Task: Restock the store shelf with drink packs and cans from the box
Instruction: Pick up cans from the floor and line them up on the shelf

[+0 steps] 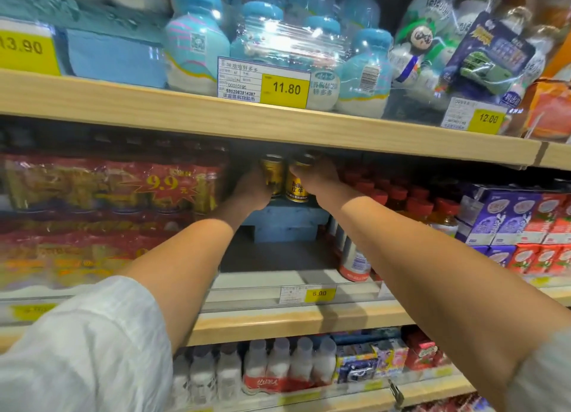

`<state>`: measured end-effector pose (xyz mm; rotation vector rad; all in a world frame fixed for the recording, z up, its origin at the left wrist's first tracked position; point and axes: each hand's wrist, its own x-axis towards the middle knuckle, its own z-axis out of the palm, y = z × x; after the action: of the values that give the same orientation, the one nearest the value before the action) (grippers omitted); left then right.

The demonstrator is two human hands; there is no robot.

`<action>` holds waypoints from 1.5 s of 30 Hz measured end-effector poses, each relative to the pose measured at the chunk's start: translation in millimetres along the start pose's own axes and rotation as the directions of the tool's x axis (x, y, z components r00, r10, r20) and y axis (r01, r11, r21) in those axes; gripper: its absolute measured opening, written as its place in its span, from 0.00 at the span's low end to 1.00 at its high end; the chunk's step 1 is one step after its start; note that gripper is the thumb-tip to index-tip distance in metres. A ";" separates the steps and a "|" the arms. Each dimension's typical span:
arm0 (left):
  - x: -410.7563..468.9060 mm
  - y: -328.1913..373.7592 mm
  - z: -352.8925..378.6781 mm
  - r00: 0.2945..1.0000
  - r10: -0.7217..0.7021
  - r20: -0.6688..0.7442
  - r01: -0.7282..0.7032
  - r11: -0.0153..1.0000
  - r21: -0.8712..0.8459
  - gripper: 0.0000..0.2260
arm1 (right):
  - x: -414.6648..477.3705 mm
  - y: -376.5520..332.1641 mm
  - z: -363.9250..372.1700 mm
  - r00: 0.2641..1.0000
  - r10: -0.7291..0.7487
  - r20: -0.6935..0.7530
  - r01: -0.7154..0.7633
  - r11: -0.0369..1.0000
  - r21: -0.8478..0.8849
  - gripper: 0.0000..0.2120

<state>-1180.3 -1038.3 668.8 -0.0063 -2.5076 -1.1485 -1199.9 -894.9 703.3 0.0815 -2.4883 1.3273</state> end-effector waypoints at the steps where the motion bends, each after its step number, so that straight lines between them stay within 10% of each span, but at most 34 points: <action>1: 0.4 -1.9 1.1 1.000 -0.013 -0.006 0.013 1.000 0.015 0.23 | 6.9 5.8 5.6 1.000 0.022 -0.006 -0.022 1.000 -0.018 0.31; 22: 7.2 -4.4 10.9 0.991 -0.020 -0.134 0.039 0.989 0.142 0.12 | 21.6 49.7 28.7 0.998 -0.023 -0.063 0.004 0.956 -0.292 0.26; 38: -13.8 10.3 0.7 0.994 -0.101 -0.050 0.105 0.991 0.085 0.22 | -22.7 32.5 2.9 0.990 -0.072 0.123 0.107 0.945 -0.310 0.21; 45: -52.3 25.5 -2.8 0.990 -0.073 -0.123 0.088 0.988 0.124 0.34 | -62.2 26.2 -5.2 0.990 -0.123 0.069 0.139 0.934 -0.330 0.37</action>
<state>-1126.8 -1015.5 671.1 0.1934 -2.4913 -0.9843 -1144.9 -882.0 666.1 0.1990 -2.6580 0.8454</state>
